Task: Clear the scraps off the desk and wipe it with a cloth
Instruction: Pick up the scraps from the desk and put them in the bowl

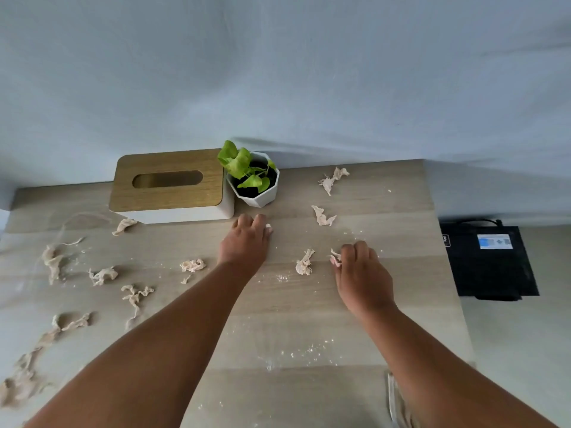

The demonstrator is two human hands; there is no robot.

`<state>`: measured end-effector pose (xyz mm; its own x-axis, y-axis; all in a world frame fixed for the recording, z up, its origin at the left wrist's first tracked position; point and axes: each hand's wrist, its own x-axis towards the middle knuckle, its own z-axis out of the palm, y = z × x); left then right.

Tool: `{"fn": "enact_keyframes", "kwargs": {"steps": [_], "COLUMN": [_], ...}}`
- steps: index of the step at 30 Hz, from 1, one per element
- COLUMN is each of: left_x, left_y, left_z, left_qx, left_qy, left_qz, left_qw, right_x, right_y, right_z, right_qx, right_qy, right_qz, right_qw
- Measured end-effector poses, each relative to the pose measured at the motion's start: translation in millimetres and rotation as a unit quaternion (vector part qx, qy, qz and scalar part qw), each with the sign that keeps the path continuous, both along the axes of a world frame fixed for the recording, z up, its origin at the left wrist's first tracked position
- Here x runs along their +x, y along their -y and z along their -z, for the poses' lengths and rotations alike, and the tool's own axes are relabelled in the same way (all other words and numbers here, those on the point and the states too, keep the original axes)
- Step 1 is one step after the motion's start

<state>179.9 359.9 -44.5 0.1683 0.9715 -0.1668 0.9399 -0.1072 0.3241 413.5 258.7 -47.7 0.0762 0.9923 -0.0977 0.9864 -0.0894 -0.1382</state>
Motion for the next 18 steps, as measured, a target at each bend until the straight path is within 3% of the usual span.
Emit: {"fn": "enact_keyframes", "kwargs": {"steps": [7, 18], "left_x": [3.3, 5.4], "left_y": [6.0, 28.9], "left_z": [-8.6, -16.7], "left_qx": [-0.002, -0.029], "left_qy": [0.011, 0.099], "left_qz": [0.005, 0.019], "left_qw": [1.0, 0.994], "right_x": [3.3, 19.0], "right_y": [-3.1, -10.3], "right_z": [-5.9, -17.6], "right_qx": [-0.028, -0.007], "right_qy": [0.026, -0.085], "right_qz": [-0.024, -0.007], "right_qw": [0.999, 0.996]}}
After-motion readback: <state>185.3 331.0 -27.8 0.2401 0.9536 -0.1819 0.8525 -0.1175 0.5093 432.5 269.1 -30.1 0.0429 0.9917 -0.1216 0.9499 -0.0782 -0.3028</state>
